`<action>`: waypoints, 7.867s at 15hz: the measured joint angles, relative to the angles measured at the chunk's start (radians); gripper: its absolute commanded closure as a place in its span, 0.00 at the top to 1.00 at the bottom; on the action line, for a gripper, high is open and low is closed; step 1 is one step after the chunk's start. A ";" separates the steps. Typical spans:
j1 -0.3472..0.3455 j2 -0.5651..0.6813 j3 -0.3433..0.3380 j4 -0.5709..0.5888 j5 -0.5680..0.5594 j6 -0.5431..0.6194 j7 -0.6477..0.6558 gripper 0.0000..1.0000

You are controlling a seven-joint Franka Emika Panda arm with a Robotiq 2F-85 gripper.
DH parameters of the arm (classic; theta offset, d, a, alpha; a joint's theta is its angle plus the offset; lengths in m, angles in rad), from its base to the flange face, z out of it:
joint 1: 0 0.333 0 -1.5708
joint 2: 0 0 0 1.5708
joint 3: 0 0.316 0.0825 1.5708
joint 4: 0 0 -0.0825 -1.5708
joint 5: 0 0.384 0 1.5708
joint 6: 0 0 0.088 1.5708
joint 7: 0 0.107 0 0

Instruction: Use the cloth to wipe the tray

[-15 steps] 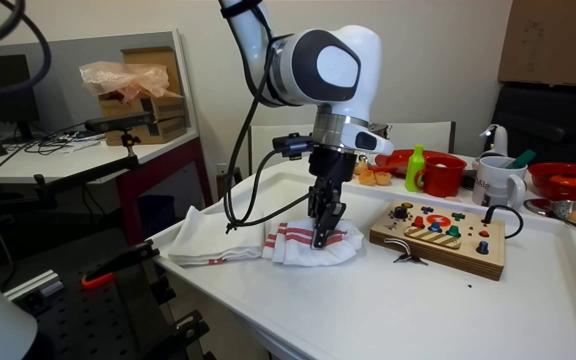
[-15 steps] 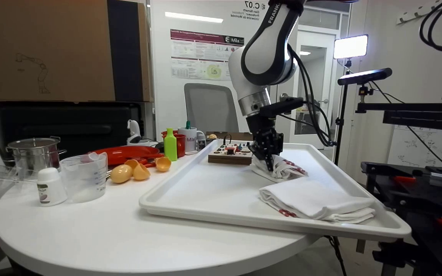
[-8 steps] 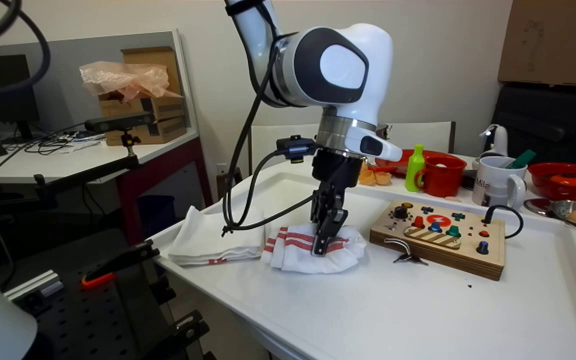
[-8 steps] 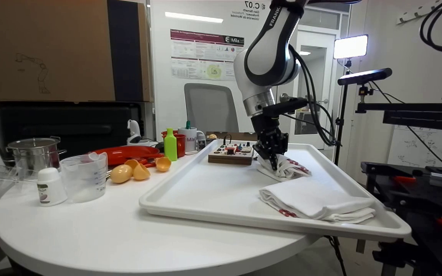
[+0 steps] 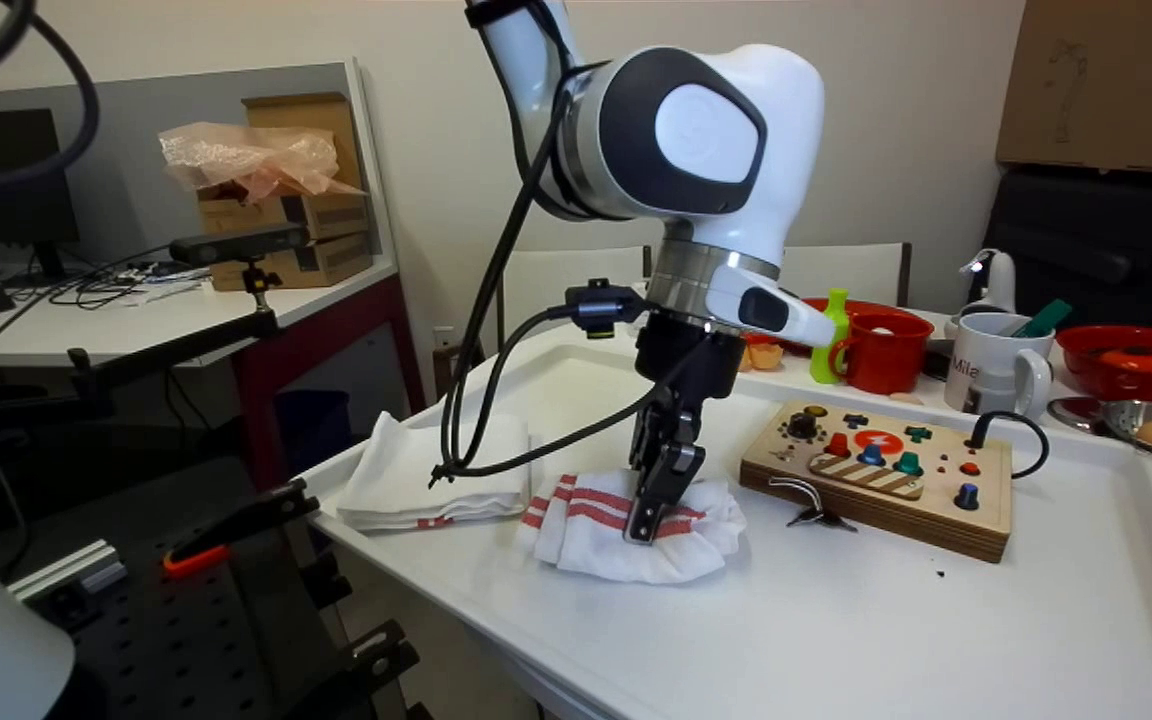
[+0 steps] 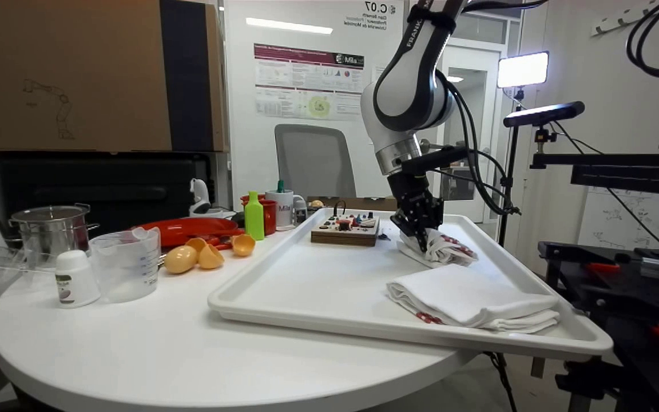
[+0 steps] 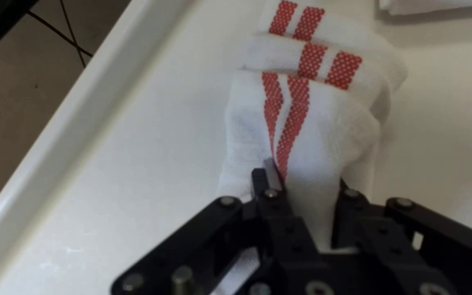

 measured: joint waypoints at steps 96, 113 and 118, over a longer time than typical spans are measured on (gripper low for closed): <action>0.358 0.286 0.252 0.649 -0.201 -0.056 -0.208 0.06; 0.370 0.353 0.201 0.716 -0.203 -0.109 -0.217 0.06; 0.361 0.353 0.157 0.713 -0.217 -0.114 -0.213 0.06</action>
